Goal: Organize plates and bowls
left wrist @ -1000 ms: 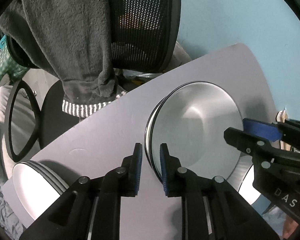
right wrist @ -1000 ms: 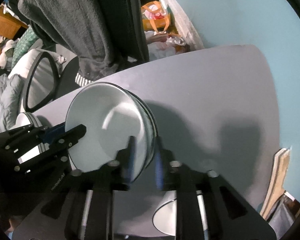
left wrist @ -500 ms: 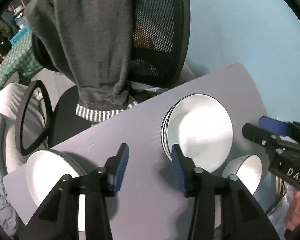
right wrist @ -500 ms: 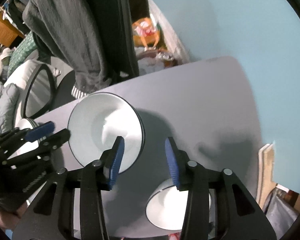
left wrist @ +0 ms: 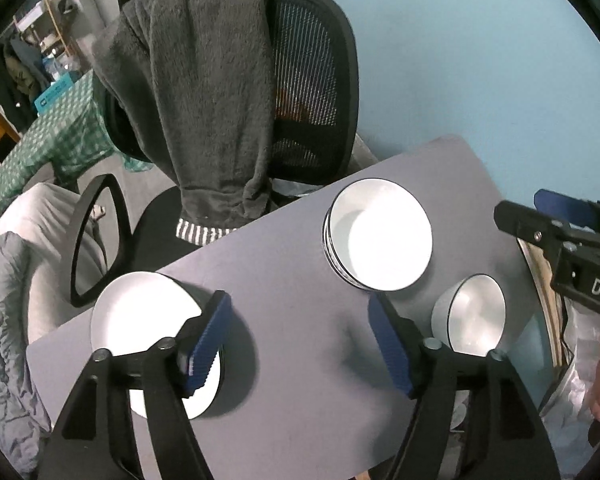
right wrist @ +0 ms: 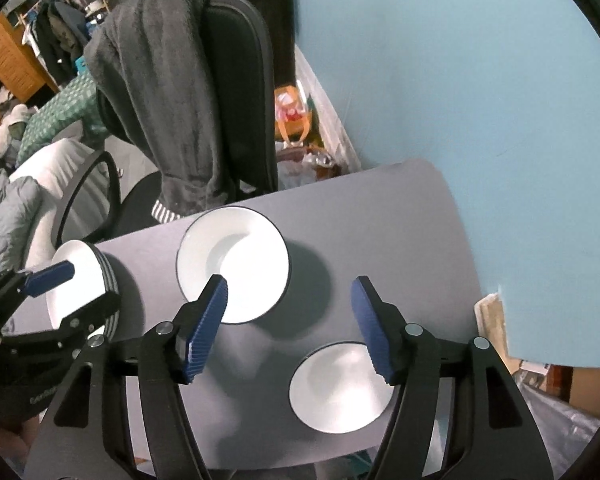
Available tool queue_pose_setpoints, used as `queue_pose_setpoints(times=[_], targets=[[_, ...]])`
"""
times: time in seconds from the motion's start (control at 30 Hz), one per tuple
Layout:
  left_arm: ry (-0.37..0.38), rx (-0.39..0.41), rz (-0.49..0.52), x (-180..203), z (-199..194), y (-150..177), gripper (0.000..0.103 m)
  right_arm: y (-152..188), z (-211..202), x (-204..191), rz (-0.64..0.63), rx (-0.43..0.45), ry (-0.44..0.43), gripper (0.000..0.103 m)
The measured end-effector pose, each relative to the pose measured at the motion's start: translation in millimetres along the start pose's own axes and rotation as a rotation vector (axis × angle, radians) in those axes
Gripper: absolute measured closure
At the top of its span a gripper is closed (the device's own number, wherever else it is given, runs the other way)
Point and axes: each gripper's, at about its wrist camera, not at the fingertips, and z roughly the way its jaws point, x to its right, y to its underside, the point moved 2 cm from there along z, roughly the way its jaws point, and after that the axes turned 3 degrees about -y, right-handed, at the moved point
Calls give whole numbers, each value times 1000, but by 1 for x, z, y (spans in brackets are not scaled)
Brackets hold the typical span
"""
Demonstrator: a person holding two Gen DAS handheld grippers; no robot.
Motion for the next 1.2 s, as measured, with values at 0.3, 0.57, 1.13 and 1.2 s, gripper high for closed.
queue_pose_setpoints(times=[0.3, 0.57, 1.13, 1.2], targets=[[6, 42, 19, 4, -33, 17, 28, 19, -32, -5, 29, 51, 11, 37], [14, 99, 61, 15, -58, 25, 25, 38, -54, -2, 87, 79, -19, 31], [85, 111, 153, 54, -73, 36, 24, 83, -82, 28, 227, 90, 39, 31], [87, 115, 167, 58, -74, 35, 24, 87, -83, 32, 245, 90, 40, 31]])
